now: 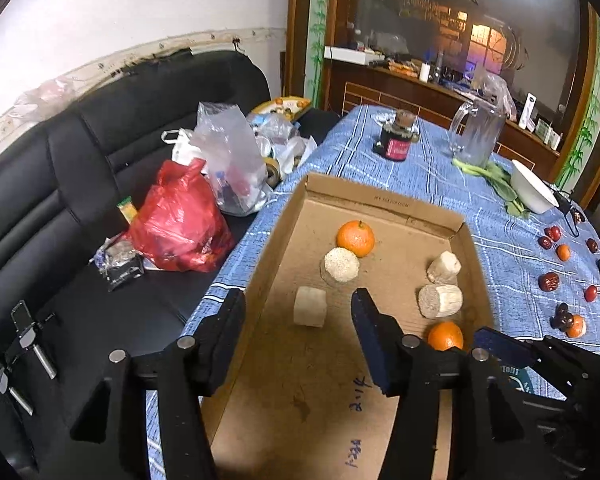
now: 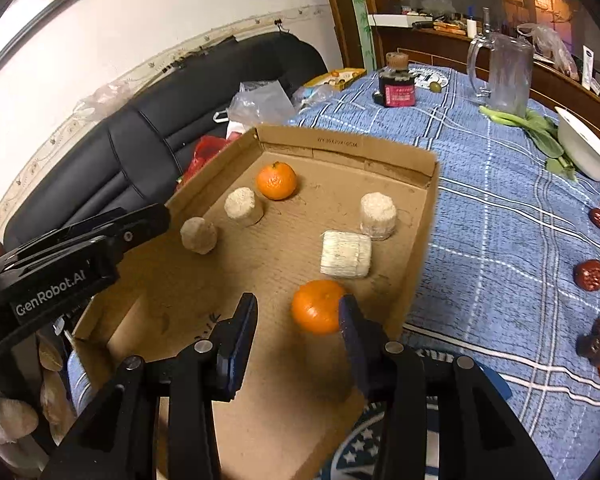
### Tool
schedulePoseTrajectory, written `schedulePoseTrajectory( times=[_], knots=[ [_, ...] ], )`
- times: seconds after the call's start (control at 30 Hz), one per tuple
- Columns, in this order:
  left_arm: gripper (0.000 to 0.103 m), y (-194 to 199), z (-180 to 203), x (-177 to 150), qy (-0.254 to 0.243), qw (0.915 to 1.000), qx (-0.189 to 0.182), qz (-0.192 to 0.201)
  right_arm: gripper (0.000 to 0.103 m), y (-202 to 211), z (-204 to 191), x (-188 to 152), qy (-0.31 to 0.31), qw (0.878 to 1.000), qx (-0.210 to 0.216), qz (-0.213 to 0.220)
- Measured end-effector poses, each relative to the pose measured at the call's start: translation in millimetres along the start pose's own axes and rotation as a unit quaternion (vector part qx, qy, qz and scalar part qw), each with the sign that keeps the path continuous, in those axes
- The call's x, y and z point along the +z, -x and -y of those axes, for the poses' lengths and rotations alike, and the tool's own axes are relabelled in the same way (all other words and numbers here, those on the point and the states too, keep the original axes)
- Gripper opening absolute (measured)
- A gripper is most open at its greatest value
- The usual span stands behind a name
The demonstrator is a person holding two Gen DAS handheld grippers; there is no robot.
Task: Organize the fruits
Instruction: 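Open both tools to drop the cube and orange into the box, withdraw, then move both open tools back over the fruit row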
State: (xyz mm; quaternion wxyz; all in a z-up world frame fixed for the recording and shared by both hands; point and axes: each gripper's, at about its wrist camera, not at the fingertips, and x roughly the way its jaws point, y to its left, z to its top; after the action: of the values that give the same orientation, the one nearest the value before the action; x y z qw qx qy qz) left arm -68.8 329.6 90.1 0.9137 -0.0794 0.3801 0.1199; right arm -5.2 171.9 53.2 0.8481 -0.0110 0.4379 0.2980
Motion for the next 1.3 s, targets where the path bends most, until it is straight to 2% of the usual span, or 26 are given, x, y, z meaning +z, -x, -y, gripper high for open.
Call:
schedulePoseTrajectory(
  times=[0.13, 0.27, 0.33, 0.4, 0.7, 0.87, 1.0, 1.3],
  knots=[
    [0.055, 24.1, 9.3, -4.3, -0.002, 0.9998, 0.007, 0.019, 0.046, 21.0, 6.6, -6.4, -0.014, 1.0, 0.003, 0.016],
    [0.061, 46.7, 27.2, -11.5, -0.02, 0.999, 0.01, 0.039, 0.047, 45.9, 15.1, -17.1, -0.03, 0.999, 0.002, 0.037],
    [0.062, 58.5, 40.3, -16.3, -0.035, 0.9981, 0.011, 0.049, 0.051, 59.3, 22.9, -23.0, -0.042, 0.998, 0.001, 0.048],
    [0.062, 67.2, 51.8, -20.3, -0.047, 0.9973, 0.008, 0.055, 0.054, 72.3, 31.1, -29.7, -0.056, 0.997, 0.001, 0.058],
    [0.068, 93.9, 102.0, -38.2, -0.094, 0.9933, -0.013, 0.066, 0.054, 122.6, 72.3, -59.8, -0.107, 0.989, -0.011, 0.097],
    [0.07, 96.0, 122.6, -45.4, -0.115, 0.9912, -0.023, 0.061, 0.06, 142.7, 101.3, -75.8, -0.137, 0.984, -0.021, 0.113],
    [0.072, 88.5, 134.6, -49.3, -0.124, 0.9905, -0.038, 0.045, 0.06, 152.6, 127.5, -88.3, -0.158, 0.98, -0.036, 0.114],
    [0.073, 53.1, 167.6, -55.4, -0.144, 0.9863, -0.08, -0.002, 0.059, 174.8, 219.3, -120.8, -0.231, 0.963, -0.105, 0.095]
  ],
)
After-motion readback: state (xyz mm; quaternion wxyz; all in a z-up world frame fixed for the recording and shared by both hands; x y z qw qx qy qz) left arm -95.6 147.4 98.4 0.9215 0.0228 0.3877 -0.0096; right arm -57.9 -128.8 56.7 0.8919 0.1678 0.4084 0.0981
